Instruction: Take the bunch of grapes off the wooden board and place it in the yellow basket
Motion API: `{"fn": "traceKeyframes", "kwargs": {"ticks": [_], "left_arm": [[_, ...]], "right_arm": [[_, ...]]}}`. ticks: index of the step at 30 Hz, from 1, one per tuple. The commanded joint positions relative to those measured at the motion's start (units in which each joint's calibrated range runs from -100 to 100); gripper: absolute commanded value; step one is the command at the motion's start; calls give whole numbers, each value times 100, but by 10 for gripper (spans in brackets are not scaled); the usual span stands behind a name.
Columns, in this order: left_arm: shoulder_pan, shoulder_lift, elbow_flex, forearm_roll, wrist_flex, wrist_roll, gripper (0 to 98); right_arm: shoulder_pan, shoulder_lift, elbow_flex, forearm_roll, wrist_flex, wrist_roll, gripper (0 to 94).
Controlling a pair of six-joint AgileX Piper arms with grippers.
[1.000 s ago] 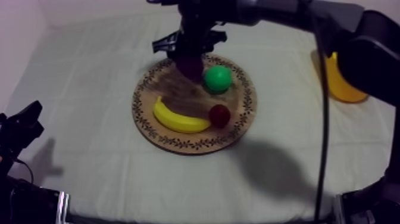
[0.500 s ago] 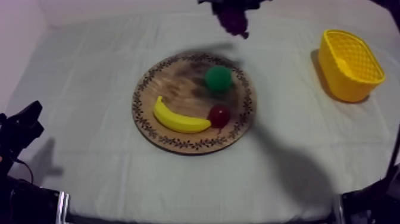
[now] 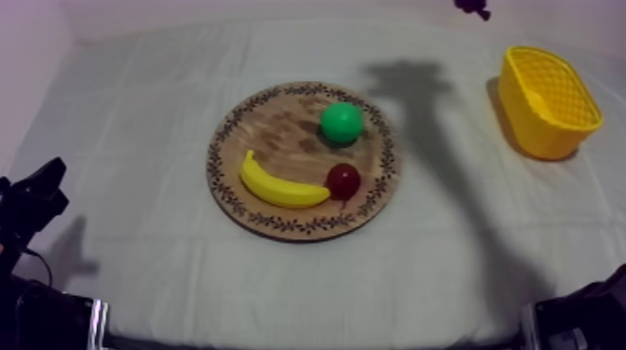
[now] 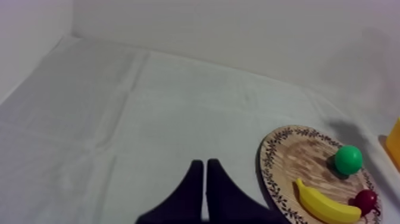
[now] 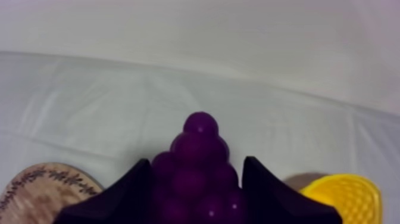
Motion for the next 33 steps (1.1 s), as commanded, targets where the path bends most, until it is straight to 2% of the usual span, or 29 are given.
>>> {"fn": "traceKeyframes", "kwargs": {"ticks": [1, 10, 20, 33], "left_arm": [[-1, 0, -4, 1, -3, 0, 1], [-1, 0, -4, 1, -3, 0, 1], [-1, 0, -4, 1, -3, 0, 1], [-1, 0, -4, 1, -3, 0, 1]], "right_arm": [[266, -76, 46, -23, -102, 171, 397], [985, -376, 341, -112, -570, 599, 396], [1704, -613, 1331, -276, -1231, 1127, 396], [2170, -184, 2682, -473, -1937, 1439, 396]]}}
